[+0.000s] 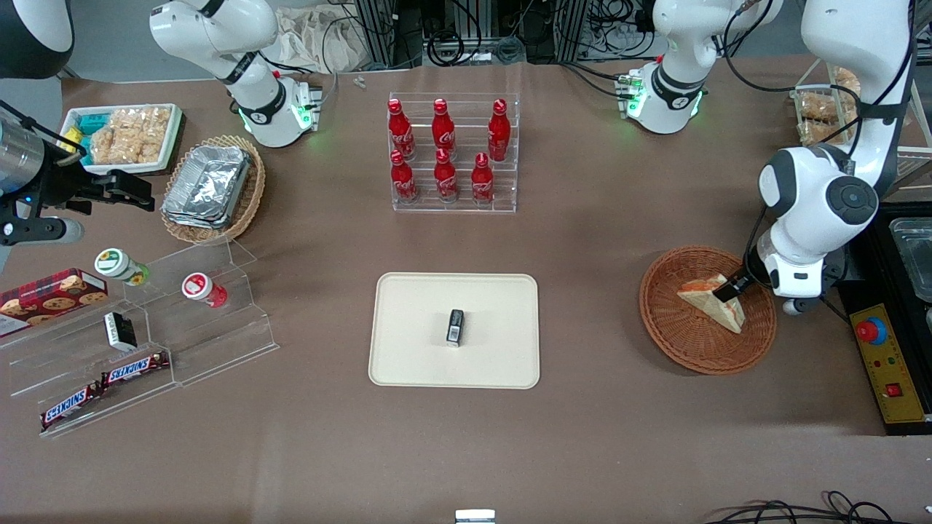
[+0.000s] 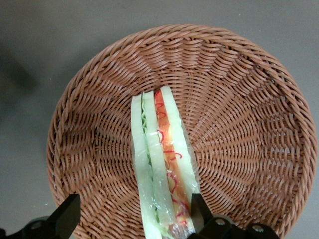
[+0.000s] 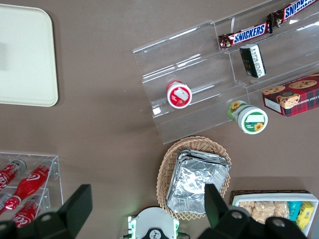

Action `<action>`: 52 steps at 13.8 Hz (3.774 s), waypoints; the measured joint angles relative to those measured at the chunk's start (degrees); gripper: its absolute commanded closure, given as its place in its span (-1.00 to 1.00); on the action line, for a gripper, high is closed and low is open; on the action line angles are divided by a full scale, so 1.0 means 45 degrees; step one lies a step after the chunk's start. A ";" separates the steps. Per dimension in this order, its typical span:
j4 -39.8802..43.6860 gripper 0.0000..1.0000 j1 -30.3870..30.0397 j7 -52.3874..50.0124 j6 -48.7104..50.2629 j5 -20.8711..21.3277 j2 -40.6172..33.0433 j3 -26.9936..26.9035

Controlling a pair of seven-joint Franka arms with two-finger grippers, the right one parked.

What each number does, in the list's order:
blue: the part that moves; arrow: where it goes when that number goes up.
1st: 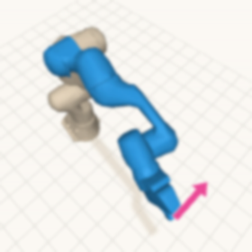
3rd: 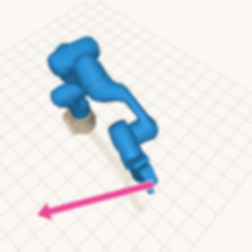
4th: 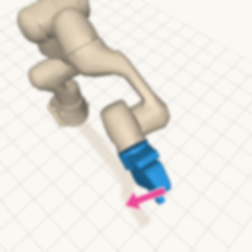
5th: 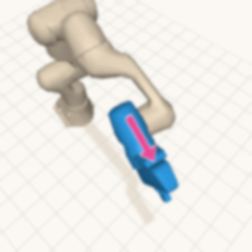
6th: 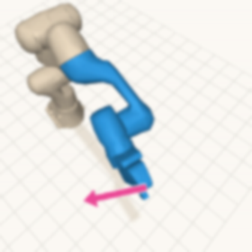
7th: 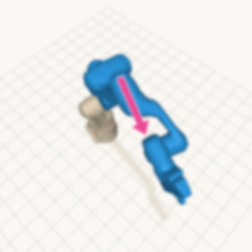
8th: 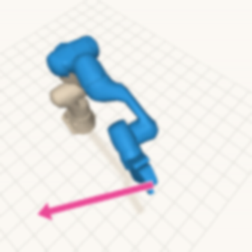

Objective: Place sandwich from basket to tray
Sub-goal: 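Close the left gripper on the sandwich's upright edge, then lift the sandwich and carry it toward the cream tray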

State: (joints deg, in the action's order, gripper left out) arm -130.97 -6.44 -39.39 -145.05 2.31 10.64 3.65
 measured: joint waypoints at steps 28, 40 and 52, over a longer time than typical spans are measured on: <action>0.0893 1.00 0.0061 -0.0450 -0.0044 -0.0689 0.1712 0.0173; 0.9577 1.00 0.1073 0.4658 1.0620 -0.0687 0.0629 0.0429; 1.2076 1.00 0.7391 0.3440 0.7253 -0.0692 0.6314 0.0550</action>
State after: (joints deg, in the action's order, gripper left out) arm -76.62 26.82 -23.91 -112.41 -0.80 39.05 6.12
